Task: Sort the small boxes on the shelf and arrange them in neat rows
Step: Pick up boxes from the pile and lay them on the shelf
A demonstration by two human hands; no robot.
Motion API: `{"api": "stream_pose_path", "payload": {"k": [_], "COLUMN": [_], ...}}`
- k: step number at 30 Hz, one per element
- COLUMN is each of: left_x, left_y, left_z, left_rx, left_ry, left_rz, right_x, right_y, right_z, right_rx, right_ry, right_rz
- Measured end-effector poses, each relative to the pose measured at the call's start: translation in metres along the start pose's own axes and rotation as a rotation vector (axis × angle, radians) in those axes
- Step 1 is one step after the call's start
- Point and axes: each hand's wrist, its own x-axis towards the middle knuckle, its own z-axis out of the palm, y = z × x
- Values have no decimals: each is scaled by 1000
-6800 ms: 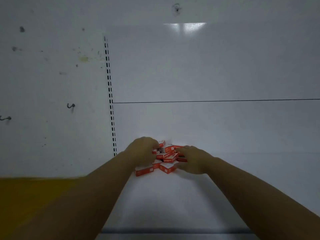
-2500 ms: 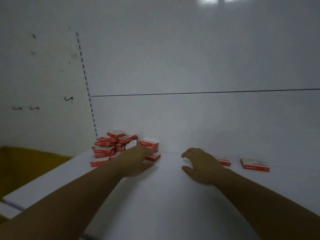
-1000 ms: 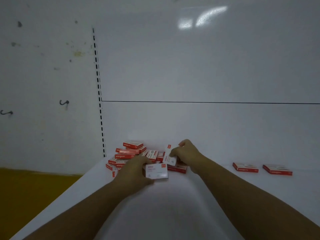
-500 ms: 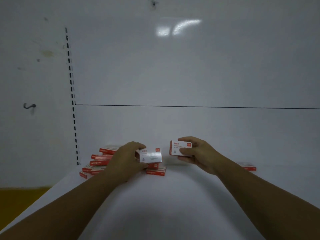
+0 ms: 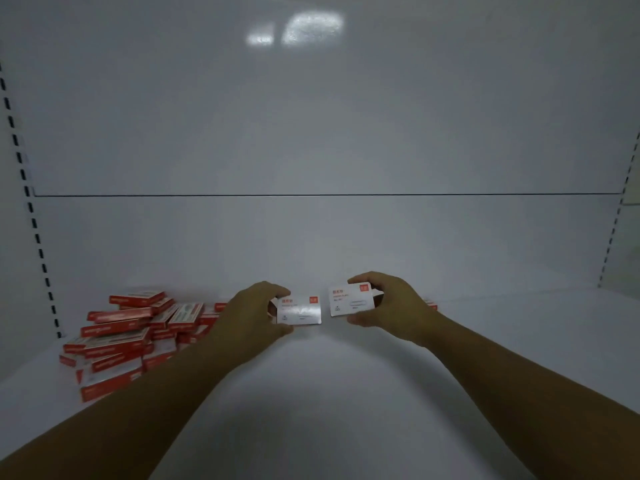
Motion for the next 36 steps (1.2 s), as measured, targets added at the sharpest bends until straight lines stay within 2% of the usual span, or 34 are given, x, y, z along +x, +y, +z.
{"api": "stream_pose_path", "payload": {"k": [8,13,16,25,33,36], "left_x": [24,45,60,107,141,149], "left_y": [63,105,127,150,172,188], "left_z": [41,75,99,161,208,221], "left_rx": [48,80,93,31,84,134], "left_ry": [10,-3,4,-66,-176,-186], "left_rz": [-1,14,5,99,103,111], "right_x": [-7,-8,-7,7,13,16], "right_y": [46,82,107,158,184,200], "right_z": [-72,-125,-152,-193,-244,-261], "right_rx": [-170,-241,-382,-462,-526,-530], "right_ry": [-29,45,104,204,163,128], "right_rz": [-120,-129,-144,28,107,73]}}
